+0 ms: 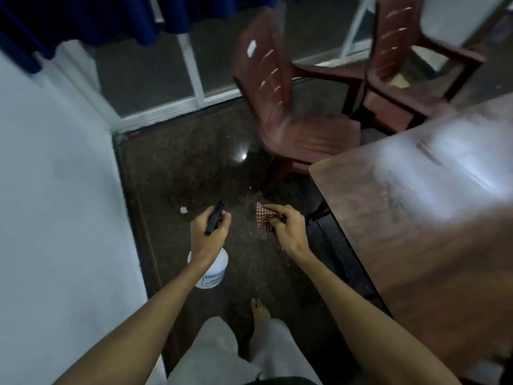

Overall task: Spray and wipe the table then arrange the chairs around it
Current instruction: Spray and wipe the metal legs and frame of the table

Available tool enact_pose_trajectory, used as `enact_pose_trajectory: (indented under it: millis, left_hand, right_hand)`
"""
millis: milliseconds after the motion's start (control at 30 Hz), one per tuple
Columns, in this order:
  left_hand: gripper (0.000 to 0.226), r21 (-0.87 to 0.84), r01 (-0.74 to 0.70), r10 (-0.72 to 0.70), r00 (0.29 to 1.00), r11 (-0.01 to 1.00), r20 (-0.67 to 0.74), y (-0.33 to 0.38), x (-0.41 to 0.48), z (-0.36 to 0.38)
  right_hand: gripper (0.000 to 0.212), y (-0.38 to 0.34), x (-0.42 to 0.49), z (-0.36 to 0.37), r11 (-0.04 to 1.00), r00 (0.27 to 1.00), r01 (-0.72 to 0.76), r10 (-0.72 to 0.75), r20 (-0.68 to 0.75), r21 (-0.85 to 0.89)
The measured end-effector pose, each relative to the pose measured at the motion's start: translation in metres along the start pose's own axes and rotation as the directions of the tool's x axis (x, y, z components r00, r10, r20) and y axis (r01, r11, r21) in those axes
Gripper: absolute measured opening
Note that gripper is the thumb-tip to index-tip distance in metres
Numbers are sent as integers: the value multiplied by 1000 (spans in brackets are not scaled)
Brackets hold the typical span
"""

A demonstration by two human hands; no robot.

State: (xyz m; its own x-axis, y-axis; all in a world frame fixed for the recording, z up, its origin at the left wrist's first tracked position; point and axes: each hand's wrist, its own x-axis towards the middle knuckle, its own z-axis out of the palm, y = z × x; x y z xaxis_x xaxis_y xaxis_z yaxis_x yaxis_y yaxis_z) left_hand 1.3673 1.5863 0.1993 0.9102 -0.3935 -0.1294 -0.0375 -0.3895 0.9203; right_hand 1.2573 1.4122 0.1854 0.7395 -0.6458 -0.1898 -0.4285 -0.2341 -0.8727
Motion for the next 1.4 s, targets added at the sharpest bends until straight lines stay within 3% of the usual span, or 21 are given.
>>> enact_pose_trajectory:
  millis: [233,500,633,833,933,1067,1167,1200,1400]
  left_hand:
    - [23,22,-92,78,930,995,358,-34,89,46]
    - [33,38,-259,181,763,965,621,-173,165,168]
    - [40,-79,-343,310,696,936,648,-238,187,254]
    - [16,-177,-340,359,610,924,706,-329,206,388]
    - [4,-296,-377,464,516,878,720,-350,199,441]
    - [9,-325,-407,498,455,854,739,-348,171,486]
    - [26,-385,-412,537,367,826,759,-335,137,520]
    - [29,-409,-406,546,320,817,774,-330,123,532]
    - [32,-526,-402,612,119,750,782,-297,38,567]
  right_hand:
    - [41,40,22,23,979,948,-204,199,-248,6]
    - [38,199,62,59,920,734,-328,390,-556,212]
    - [34,294,92,65,940,651,-248,342,-678,236]
    - [35,433,134,63,971,518,-160,236,-822,178]
    - [32,473,135,56,978,449,-90,206,-869,186]
    - [28,501,112,40,977,373,-50,211,-903,207]
    - [32,509,71,20,985,269,-47,173,-947,167]
    - [34,512,53,14,986,205,-56,166,-965,157]
    - [34,526,-33,-26,974,3,-43,221,-975,221]
